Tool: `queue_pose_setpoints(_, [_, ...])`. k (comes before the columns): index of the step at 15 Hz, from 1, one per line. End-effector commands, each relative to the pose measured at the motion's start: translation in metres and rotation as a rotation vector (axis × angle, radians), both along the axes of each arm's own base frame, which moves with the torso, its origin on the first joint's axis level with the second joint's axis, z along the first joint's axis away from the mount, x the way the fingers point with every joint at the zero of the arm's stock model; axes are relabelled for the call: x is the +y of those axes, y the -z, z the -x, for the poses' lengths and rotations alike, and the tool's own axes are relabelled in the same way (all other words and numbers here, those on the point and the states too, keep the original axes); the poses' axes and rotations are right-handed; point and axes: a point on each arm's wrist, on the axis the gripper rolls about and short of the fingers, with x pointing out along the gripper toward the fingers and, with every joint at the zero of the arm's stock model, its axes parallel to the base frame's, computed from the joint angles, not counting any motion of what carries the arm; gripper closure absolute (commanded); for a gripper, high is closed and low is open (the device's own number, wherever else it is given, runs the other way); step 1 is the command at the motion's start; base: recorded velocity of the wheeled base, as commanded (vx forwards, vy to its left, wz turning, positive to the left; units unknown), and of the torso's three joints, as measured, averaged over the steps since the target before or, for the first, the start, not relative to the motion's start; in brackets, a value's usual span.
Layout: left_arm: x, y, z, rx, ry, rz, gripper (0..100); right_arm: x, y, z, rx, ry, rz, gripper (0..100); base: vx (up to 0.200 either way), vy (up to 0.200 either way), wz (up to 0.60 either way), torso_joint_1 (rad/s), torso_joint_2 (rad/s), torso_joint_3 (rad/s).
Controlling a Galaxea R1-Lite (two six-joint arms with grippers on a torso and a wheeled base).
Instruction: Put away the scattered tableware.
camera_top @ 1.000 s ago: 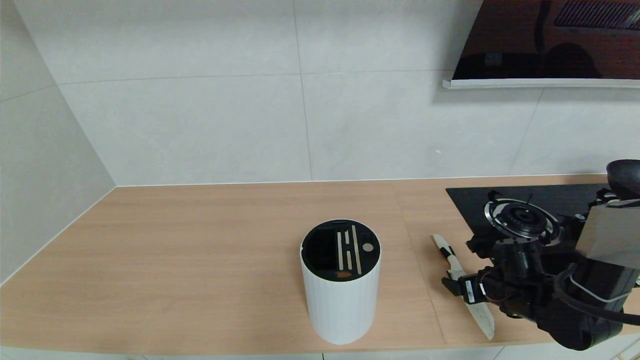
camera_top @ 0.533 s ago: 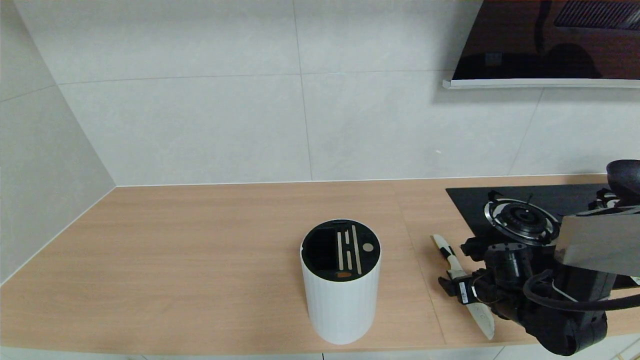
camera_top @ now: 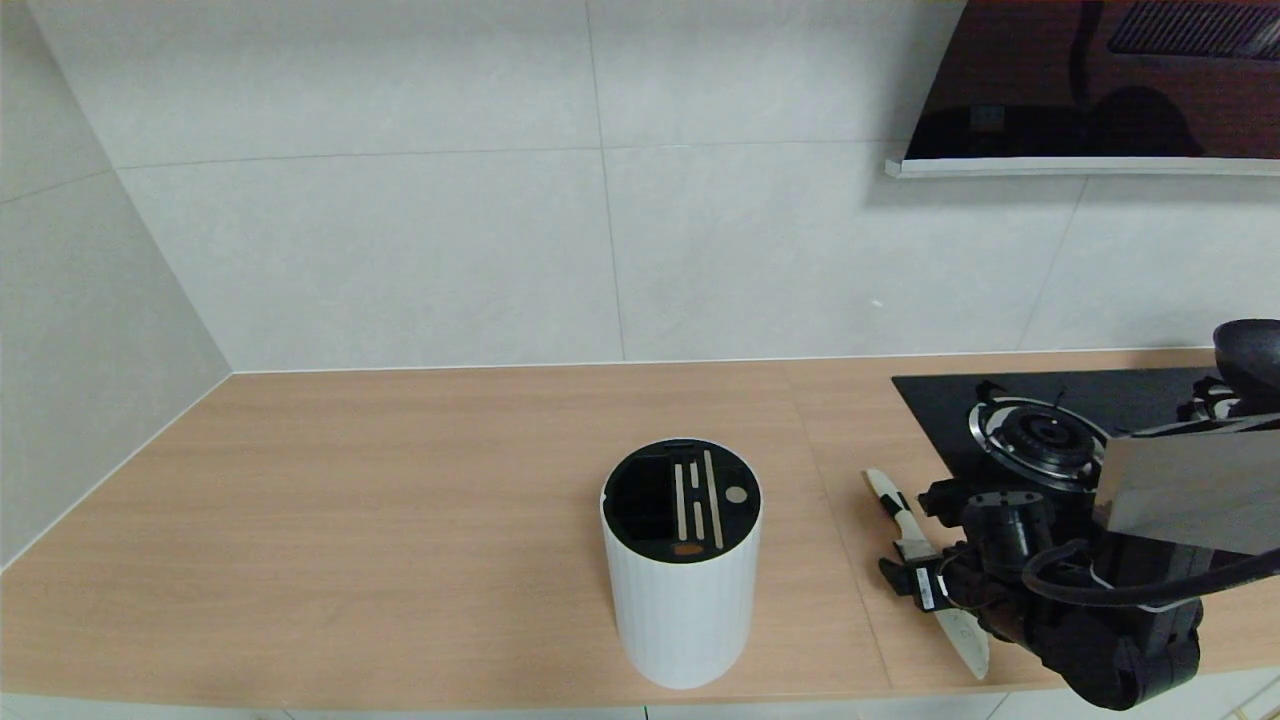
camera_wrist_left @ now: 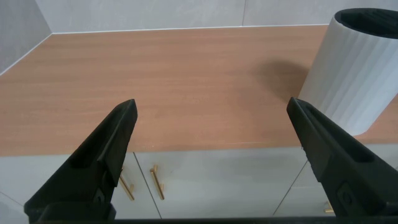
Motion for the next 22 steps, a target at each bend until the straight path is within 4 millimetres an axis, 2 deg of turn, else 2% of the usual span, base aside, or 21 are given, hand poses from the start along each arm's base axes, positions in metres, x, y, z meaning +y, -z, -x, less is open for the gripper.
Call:
queue_pose_setpoints(1, [0.000,0.000,0.000,0.001,0.000,0.000,0,-0.001,0.001,0.000,0.003,0.002,0.002,0,0.000,0.000,0.00,0.000,0.00,0.000])
queue_pose_setpoints(2, [0.000,0.000,0.000,0.001,0.000,-0.001,0,-0.001,0.004,0.000,0.013,0.002,0.004,100,0.000,0.000,0.00,0.000,0.00,0.000])
queue_pose_setpoints(13, [0.000,0.000,0.000,-0.001,0.000,0.000,0,-0.001,0.008,0.000,0.020,0.002,0.003,100,0.000,0.000,0.00,0.000,0.00,0.000])
queue_pose_setpoints(15, [0.000,0.000,0.000,-0.001,0.000,0.000,0,-0.001,0.003,-0.001,0.007,0.003,-0.001,100,0.000,0.000,0.00,0.000,0.00,0.000])
queue_pose_setpoints(18, [0.000,0.000,0.000,0.001,0.000,0.000,0,-0.002,-0.030,0.001,-0.079,0.005,-0.025,100,0.000,0.000,0.00,0.000,0.00,0.000])
queue_pose_setpoints(22, [0.000,0.000,0.000,0.001,0.000,-0.001,0,-0.005,-0.085,0.015,-0.174,0.004,-0.052,100,0.000,0.000,0.00,0.000,0.00,0.000])
